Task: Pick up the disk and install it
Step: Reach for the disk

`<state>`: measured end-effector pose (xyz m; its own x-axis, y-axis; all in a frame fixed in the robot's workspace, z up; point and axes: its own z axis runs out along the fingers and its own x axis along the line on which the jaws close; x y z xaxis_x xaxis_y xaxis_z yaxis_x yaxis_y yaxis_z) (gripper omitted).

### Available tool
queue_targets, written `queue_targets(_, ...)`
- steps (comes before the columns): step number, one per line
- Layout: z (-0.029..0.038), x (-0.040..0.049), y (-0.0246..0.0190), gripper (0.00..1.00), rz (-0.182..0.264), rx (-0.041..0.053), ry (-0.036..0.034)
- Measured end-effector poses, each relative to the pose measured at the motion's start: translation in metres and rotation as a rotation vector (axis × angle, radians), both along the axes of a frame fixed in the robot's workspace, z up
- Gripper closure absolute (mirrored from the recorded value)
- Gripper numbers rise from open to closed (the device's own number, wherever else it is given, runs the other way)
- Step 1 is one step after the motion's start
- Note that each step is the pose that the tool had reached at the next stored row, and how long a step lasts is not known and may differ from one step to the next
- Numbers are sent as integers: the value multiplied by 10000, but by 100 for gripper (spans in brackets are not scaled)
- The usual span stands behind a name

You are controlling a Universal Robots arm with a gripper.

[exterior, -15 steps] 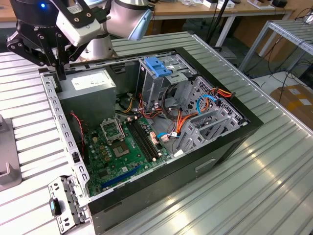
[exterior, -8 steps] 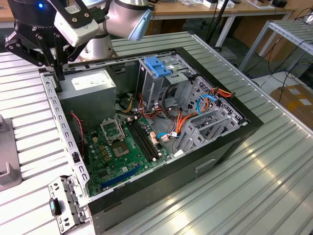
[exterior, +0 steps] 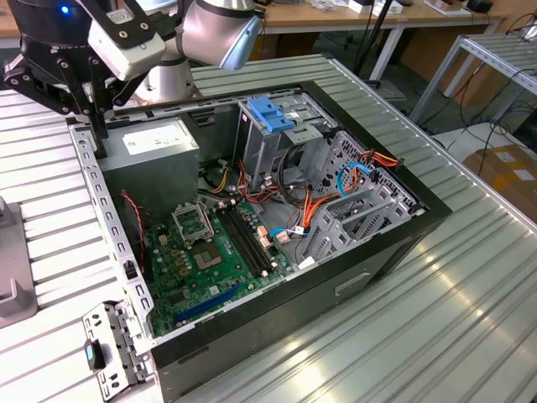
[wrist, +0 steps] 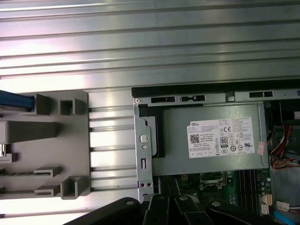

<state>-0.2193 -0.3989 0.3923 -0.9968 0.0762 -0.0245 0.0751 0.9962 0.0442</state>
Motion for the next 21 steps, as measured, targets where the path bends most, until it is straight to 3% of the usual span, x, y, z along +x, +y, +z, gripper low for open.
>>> queue_targets(21, -1, -82, 0, 90, 0, 0, 0)
